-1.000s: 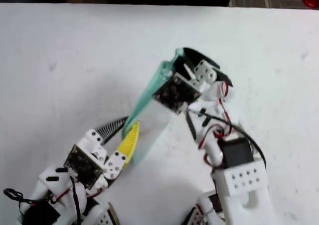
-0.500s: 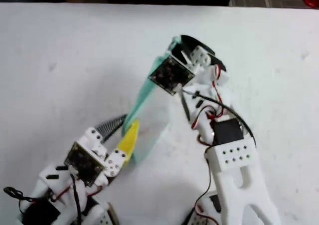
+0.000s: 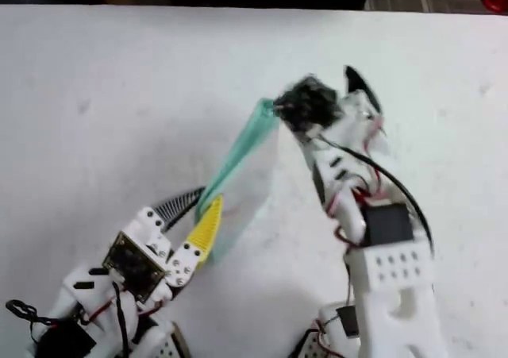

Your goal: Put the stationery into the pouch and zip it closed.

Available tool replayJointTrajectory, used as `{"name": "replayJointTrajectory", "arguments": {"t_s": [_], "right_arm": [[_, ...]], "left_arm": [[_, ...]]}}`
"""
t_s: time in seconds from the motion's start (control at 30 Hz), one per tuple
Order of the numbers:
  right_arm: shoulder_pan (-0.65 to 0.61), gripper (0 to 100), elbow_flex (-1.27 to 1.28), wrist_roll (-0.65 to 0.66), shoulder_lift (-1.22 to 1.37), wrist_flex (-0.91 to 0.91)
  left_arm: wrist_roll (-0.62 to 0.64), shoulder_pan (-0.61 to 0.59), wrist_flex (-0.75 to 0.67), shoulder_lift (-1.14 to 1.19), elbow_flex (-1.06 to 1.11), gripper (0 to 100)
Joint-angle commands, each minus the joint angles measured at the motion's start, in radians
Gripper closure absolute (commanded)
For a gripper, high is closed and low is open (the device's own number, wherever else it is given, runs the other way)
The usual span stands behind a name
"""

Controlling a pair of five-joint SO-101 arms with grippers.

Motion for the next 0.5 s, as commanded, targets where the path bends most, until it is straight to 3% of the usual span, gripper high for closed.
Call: {"name": "replayJointTrajectory", "arguments": {"t_s": [0.0,0.27,0.4,0.47], "right_arm": [[-0.008,76.8,-0.143,-0.063,-0.101,0.163],[-0.288,76.8,-0.647,-0.210,0.050,0.682],[-0.320,76.8,-0.893,-0.235,0.231,0.928],[-0.298,76.8,-0.942,-0.209,0.280,0.960]], "left_arm": [[-0.008,0.008,-0.011,0.008,-0.003,98],[-0.008,0.008,-0.009,0.008,0.000,98],[-0.008,0.008,-0.009,0.008,0.003,98],[-0.008,0.008,-0.009,0.008,0.003,98]]}}
